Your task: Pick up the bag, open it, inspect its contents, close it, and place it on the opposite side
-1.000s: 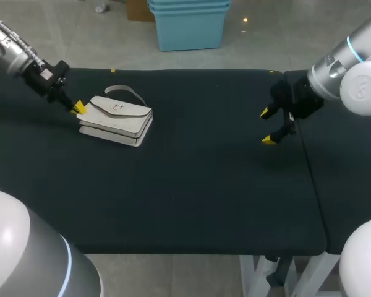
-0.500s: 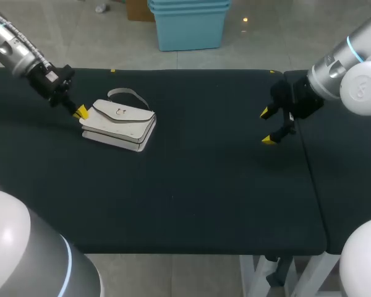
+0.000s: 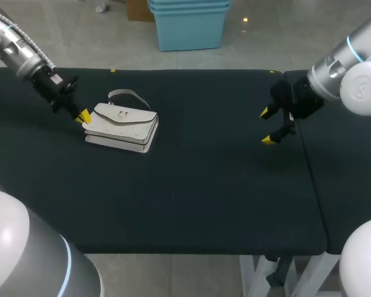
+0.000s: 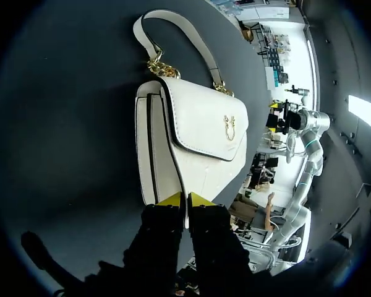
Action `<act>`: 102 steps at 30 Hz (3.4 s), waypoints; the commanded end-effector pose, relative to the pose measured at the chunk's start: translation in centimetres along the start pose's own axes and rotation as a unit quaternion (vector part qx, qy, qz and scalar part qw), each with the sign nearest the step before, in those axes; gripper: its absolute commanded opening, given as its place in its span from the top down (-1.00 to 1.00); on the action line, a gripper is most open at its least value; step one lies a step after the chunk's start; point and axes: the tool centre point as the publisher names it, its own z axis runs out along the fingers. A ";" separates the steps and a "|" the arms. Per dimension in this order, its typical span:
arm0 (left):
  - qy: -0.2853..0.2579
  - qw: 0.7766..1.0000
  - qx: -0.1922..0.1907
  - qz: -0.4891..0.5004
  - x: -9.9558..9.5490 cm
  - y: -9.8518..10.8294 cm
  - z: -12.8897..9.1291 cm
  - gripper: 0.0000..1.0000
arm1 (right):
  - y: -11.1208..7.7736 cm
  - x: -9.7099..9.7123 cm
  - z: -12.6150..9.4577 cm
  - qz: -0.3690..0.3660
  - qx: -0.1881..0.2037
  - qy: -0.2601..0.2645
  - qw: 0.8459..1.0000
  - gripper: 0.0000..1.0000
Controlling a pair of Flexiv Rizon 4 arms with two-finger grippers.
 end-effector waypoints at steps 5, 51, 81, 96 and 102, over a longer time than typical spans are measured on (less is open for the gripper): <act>0.004 0.995 0.081 -0.050 1.4 0.3 4.1 1.00 | 0.0 -0.1 0.0 0.000 -0.001 0.001 1.000 -1.00; 0.010 0.985 0.158 -0.068 2.0 -3.1 3.0 0.62 | 0.0 -0.1 0.0 0.000 -0.001 0.001 1.000 -1.00; 0.001 0.984 0.172 -0.037 9.8 -6.1 13.8 1.00 | 0.0 -0.1 0.0 0.000 -0.001 0.001 1.000 -1.00; -0.005 0.984 0.176 -0.022 14.1 -8.4 18.5 1.00 | 0.0 -0.1 0.0 0.000 -0.001 0.001 1.000 -1.00; -0.001 0.978 0.205 -0.036 14.0 -8.6 18.5 1.00 | 0.0 -0.1 0.0 0.000 -0.001 0.001 1.000 -1.00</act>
